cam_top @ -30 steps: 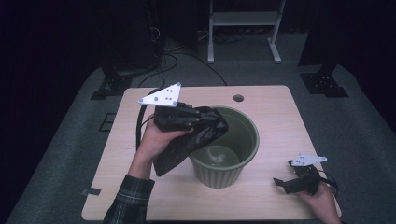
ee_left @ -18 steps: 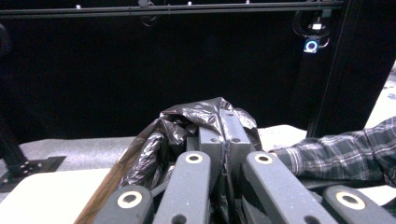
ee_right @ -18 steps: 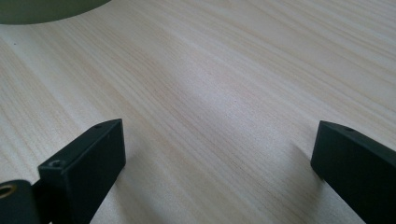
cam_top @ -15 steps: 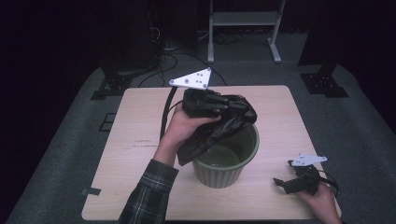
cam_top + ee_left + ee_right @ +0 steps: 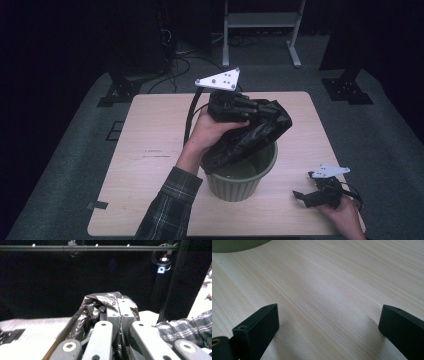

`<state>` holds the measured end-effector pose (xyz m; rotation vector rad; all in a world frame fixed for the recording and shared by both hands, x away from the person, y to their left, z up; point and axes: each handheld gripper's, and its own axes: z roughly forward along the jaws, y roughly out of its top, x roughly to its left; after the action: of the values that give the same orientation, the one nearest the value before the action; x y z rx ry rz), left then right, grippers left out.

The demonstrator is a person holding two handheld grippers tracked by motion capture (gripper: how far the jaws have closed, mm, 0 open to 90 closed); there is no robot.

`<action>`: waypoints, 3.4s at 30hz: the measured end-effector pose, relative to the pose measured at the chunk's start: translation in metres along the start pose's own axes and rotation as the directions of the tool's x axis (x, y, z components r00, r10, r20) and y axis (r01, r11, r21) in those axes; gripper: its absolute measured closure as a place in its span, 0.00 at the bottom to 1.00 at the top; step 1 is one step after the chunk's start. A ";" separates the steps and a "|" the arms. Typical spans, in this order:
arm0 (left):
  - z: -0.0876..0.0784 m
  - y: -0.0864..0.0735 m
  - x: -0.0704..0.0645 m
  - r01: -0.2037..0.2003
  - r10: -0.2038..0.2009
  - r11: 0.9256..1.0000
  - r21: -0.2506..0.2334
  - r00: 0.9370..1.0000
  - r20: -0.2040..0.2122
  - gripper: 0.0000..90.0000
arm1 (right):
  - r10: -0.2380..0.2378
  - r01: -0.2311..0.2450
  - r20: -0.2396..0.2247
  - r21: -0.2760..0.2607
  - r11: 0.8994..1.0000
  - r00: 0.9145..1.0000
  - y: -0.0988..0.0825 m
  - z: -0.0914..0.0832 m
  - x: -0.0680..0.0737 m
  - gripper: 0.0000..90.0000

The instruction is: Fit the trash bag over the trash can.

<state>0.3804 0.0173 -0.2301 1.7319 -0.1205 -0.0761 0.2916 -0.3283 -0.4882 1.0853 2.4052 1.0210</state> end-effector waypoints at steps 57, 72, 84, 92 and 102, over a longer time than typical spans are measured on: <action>-0.041 -0.065 -0.001 0.263 -0.228 0.909 0.324 0.963 -0.141 0.39 | 0.045 -0.044 0.004 -0.121 0.992 0.999 0.027 -0.031 -0.003 0.07; -0.040 -0.065 -0.001 0.256 -0.226 0.911 0.323 0.966 -0.126 0.37 | -0.017 -0.028 -0.138 -0.321 0.947 0.990 0.132 -0.092 0.007 0.07; -0.041 -0.067 -0.001 0.257 -0.231 0.915 0.311 0.966 -0.121 0.37 | -0.163 0.075 -0.221 -0.360 0.930 0.962 0.220 -0.072 0.043 0.17; -0.040 -0.069 -0.001 0.257 -0.235 0.918 0.303 0.966 -0.108 0.37 | -0.159 0.057 -0.274 -0.346 0.937 0.949 0.242 -0.043 0.048 0.28; -0.053 -0.067 -0.004 0.253 -0.226 0.929 0.272 0.966 -0.127 0.36 | -0.201 0.112 -0.323 -0.273 0.955 0.925 0.242 -0.027 0.053 0.91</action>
<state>0.3854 0.0806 -0.2875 2.0308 0.1582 -0.1639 0.3696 -0.1909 -0.2957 0.6541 2.4842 1.5161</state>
